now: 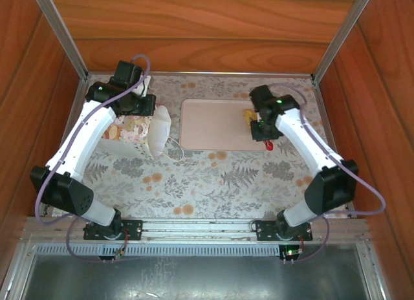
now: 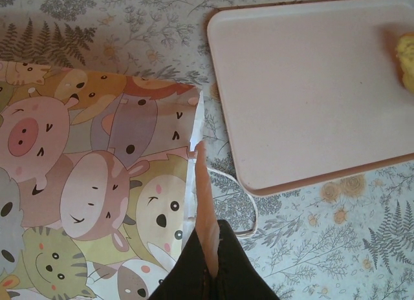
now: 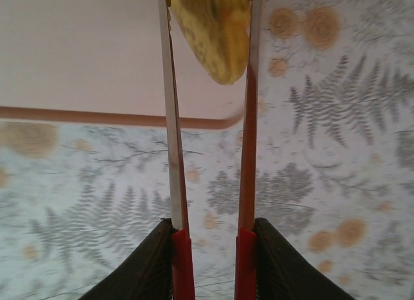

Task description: Take the fake bread out of the paper bag

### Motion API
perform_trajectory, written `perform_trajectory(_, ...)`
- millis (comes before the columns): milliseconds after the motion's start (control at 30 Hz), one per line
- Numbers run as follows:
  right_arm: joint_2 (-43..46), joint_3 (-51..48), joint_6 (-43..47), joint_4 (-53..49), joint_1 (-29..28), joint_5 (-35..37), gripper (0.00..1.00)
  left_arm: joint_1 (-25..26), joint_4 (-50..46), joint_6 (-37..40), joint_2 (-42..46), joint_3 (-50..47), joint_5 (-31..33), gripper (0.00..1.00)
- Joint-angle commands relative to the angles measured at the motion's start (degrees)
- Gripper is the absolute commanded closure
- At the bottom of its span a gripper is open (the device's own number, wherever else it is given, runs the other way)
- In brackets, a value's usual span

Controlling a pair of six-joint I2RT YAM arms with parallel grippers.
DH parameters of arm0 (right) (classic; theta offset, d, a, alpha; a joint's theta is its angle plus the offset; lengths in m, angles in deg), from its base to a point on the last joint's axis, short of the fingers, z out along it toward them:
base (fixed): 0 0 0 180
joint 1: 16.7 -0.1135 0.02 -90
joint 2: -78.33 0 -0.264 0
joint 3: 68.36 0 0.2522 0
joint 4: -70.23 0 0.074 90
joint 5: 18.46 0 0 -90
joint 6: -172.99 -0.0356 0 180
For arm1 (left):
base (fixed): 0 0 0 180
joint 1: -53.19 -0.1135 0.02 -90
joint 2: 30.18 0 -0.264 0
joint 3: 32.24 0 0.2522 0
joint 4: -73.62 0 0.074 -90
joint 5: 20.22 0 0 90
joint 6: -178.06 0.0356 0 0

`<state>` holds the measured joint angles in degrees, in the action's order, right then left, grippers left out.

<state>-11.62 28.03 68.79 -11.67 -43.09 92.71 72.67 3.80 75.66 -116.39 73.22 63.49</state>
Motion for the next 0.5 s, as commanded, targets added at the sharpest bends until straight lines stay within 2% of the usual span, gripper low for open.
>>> perform_trajectory(0,-2.9,2.4,-2.1,-4.8,-3.9,12.0,0.67,-0.3,1.1,0.3,1.6,-1.2,0.2,1.00)
perform_trajectory(200,-8.1,3.7,-2.5,-7.0,-10.4,8.2,0.60,-0.3,1.4,0.2,1.7,-1.3,0.2,1.00)
perform_trajectory(300,-9.3,4.4,-3.2,-8.0,-12.0,3.3,0.56,-0.3,1.4,0.2,1.5,-1.2,0.3,1.00)
perform_trajectory(467,-6.9,4.9,-3.6,-6.0,-12.8,-5.7,0.55,-0.3,1.6,0.2,1.6,-1.4,0.2,1.00)
